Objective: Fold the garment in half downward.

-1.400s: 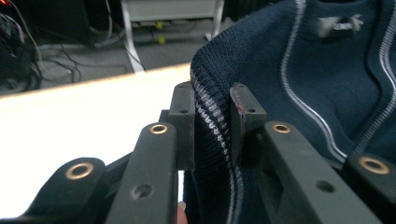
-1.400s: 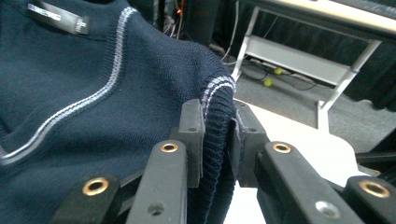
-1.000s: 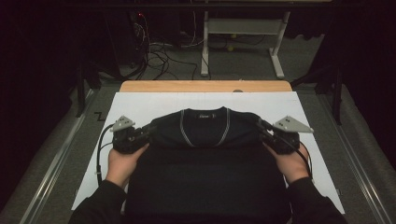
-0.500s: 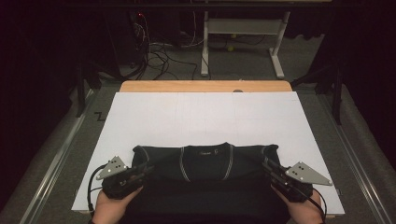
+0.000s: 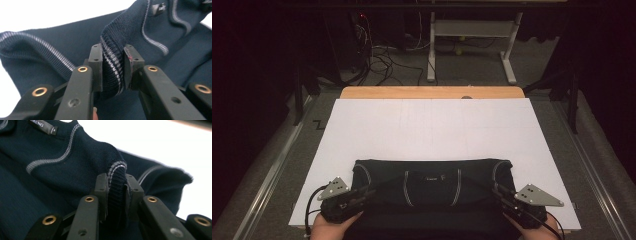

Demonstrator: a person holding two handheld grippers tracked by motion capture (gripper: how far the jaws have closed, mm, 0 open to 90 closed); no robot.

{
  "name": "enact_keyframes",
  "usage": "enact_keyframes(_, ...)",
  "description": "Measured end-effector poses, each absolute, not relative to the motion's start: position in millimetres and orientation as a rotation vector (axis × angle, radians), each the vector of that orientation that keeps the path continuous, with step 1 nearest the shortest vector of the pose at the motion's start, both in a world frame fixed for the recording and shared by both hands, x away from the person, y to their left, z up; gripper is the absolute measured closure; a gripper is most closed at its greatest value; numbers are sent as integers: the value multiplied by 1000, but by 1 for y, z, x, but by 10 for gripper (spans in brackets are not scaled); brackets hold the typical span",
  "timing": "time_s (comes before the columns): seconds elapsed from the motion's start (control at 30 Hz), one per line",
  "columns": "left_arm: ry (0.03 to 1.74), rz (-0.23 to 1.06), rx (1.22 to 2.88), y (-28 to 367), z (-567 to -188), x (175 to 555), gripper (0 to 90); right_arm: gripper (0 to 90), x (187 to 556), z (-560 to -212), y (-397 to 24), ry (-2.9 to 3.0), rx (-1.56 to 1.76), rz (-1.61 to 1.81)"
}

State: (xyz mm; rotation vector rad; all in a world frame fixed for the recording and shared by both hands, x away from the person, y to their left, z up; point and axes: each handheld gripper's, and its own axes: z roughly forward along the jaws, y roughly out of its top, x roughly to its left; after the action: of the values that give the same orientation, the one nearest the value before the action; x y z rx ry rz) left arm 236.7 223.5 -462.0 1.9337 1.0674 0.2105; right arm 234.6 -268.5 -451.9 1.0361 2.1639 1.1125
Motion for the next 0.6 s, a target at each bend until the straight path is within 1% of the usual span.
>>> enact_keyframes(0.07, 1093, 206, 1971, 222, -467, 240, 661, 743, 237, -456, -267, 2198, 1062, 1084)
enact_keyframes(0.13, 1134, 210, 1990, 221, -470, 243, 613, 718, 239, -459, -266, 2219, 1077, 1054)
enact_keyframes(0.2, 1168, 205, 1972, 223, -470, 244, 511, 657, 241, -462, -267, 2232, 1099, 1029)
enact_keyframes(0.27, 1161, 255, 1954, 226, -466, 243, 395, 560, 241, -462, -269, 2224, 1116, 1049)
enact_keyframes(0.3, 1155, 286, 1936, 229, -462, 242, 334, 534, 241, -460, -271, 2204, 1119, 1070)
enact_keyframes(0.37, 1151, 330, 1898, 236, -456, 242, 267, 494, 240, -455, -275, 2155, 1140, 1125)
enact_keyframes(0.47, 1178, 364, 1870, 246, -453, 250, 197, 474, 242, -450, -282, 2085, 1157, 1150)
enact_keyframes(0.53, 1222, 356, 1830, 255, -455, 261, 175, 456, 248, -449, -286, 2051, 1189, 1139)
enact_keyframes(0.6, 1266, 367, 1815, 261, -456, 277, 173, 440, 259, -448, -291, 2009, 1229, 1126)
